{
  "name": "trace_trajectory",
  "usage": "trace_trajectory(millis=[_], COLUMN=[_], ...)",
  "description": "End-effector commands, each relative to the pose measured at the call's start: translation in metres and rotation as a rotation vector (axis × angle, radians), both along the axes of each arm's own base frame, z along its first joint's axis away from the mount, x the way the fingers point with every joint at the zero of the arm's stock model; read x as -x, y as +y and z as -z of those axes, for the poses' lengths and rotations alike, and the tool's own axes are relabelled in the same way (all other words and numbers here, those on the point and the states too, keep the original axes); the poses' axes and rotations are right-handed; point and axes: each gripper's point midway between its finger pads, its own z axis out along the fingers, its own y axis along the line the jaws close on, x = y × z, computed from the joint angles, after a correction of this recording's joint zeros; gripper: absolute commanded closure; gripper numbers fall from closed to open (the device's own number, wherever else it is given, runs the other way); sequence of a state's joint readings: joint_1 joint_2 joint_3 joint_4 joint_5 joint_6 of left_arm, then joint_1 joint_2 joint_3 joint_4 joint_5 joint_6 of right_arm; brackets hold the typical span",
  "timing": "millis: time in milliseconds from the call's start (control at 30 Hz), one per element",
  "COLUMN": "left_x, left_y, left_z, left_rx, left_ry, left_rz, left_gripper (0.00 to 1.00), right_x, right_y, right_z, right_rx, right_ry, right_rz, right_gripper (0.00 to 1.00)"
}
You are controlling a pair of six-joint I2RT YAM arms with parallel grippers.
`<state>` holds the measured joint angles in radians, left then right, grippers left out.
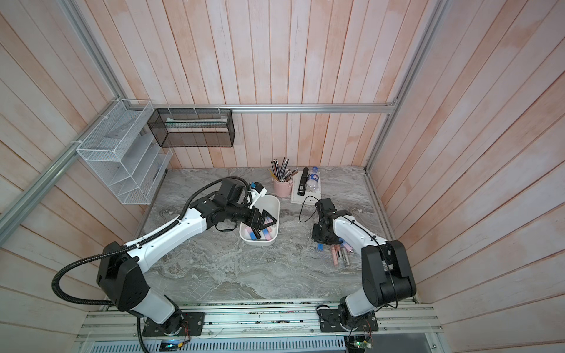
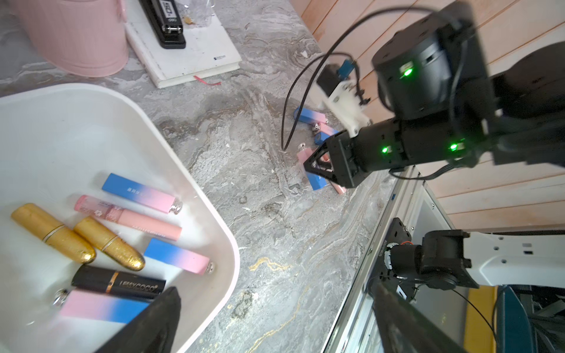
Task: Put the lipstick into the storage box
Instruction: Pick up the lipstick at the center of the board, then place the lipstick in the storage box.
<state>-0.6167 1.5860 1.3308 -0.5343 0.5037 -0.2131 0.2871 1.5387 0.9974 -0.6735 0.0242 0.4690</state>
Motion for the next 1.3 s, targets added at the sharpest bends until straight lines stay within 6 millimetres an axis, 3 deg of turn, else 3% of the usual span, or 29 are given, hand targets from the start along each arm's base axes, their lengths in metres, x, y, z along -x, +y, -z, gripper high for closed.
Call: trace_trajectory(millis=[0, 200, 367, 533, 700, 833, 1000, 1167, 1267], left_x=[-0.004, -0.009, -0.01, -0.009, -0.007, -0.006, -0.005, -0.005, -0.004], left_y=[0.015, 0.034, 0.043, 0.051, 0.059, 0.063, 0.064, 0.064, 0.063], left_z=[-0.008, -0.009, -0.011, -0.015, -0.015, -0.013, -0.011, -0.01, -0.011], left_rx=[0.0, -0.007, -0.012, -0.015, -0.02, -0.019, -0.014, -0.014, -0.013], left_ry=[-0.04, -0.052, -0.067, -0.084, -0.091, -0.087, -0.08, -0.08, -0.082], left_rz=[-0.035, -0.093, -0.126, -0.159, -0.189, -0.202, -0.208, -0.207, -0.205], left_gripper=[0.0, 0.0, 0.0, 0.0, 0.0, 0.0, 0.0, 0.0, 0.0], right_x=[-0.019, -0.059, -0.089, -0.101, -0.094, -0.085, -0.085, -0.088, -0.088], right_y=[0.02, 0.081, 0.135, 0.191, 0.237, 0.254, 0.257, 0.252, 0.237], right_z=[-0.024, -0.063, -0.077, -0.072, -0.052, -0.035, -0.027, -0.044, -0.055], right_rx=[-0.003, -0.03, -0.076, -0.112, -0.123, -0.135, -0.14, -0.127, -0.105], right_ry=[-0.039, -0.124, -0.16, -0.157, -0.118, -0.081, -0.071, -0.109, -0.126], right_rz=[-0.035, -0.157, -0.253, -0.353, -0.449, -0.487, -0.486, -0.481, -0.46], right_gripper=[0.77, 0.77, 0.76, 0.76, 0.76, 0.76, 0.74, 0.64, 0.63])
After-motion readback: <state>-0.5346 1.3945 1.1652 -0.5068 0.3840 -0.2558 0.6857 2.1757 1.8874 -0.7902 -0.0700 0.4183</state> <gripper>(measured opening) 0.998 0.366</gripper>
